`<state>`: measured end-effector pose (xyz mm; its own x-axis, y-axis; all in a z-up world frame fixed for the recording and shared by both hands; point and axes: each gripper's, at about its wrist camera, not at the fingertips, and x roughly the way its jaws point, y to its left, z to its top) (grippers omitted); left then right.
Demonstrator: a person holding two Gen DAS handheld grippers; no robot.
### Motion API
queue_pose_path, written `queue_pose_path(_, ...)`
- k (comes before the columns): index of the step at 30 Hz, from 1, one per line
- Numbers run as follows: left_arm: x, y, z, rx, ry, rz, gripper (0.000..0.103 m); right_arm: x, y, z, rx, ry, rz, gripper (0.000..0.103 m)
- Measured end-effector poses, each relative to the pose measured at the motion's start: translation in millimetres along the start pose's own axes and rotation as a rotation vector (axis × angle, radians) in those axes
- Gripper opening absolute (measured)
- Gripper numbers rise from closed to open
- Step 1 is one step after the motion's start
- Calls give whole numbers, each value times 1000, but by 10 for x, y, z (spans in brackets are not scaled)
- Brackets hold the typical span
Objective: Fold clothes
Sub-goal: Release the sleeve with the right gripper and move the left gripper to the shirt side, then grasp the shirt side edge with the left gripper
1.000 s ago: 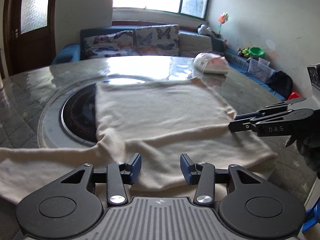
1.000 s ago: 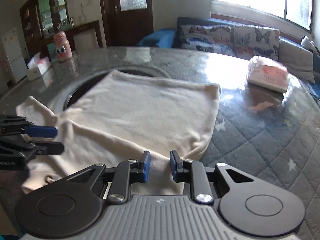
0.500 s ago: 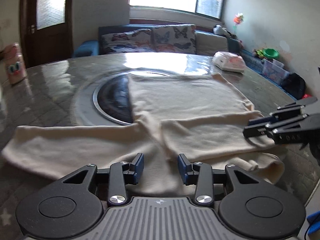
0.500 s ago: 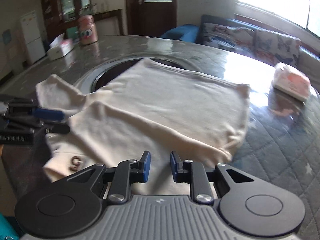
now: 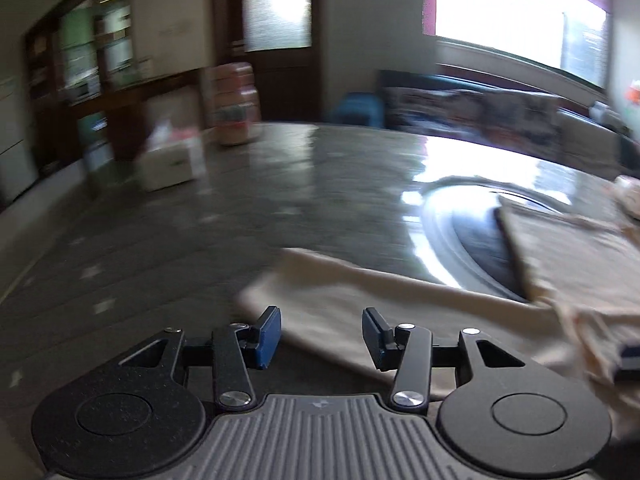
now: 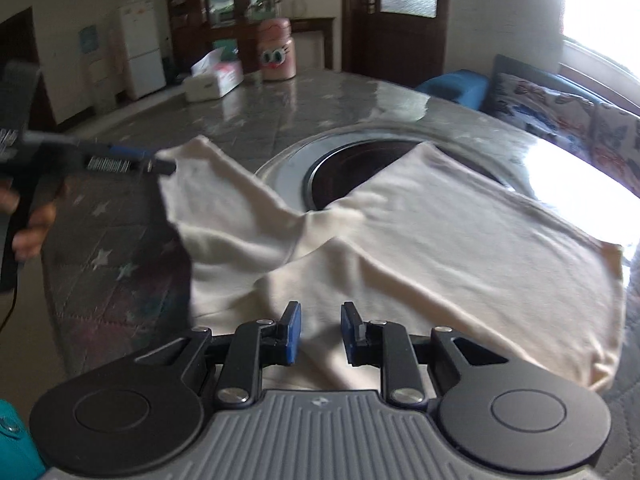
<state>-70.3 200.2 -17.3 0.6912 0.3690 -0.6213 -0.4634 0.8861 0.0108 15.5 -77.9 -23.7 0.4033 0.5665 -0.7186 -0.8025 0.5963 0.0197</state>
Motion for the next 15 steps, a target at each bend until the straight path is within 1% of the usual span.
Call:
queue_pose_path(1, 44, 80, 15, -24, 8, 28, 49, 14, 25, -4, -9, 5, 2, 21)
queue_pose_path(4, 171, 232, 53, -70, 25, 74, 49, -16, 15, 5, -9, 3, 5, 21)
queue_pose_path(8, 314, 313, 83, -114, 49, 71, 48, -89, -9, 15, -12, -4, -6, 21)
queue_pose_path(12, 389, 283, 113, -124, 43, 66, 47, -177, -52, 19, -2, -18, -19, 22)
queue_pose_path(14, 403, 258, 120, -123, 38, 66, 43, -229, -89, 7, 10, -27, -28, 22)
queue_pose_path(15, 407, 240, 120, -119, 35, 67, 38, -254, -107, 1, 17, -32, -32, 22)
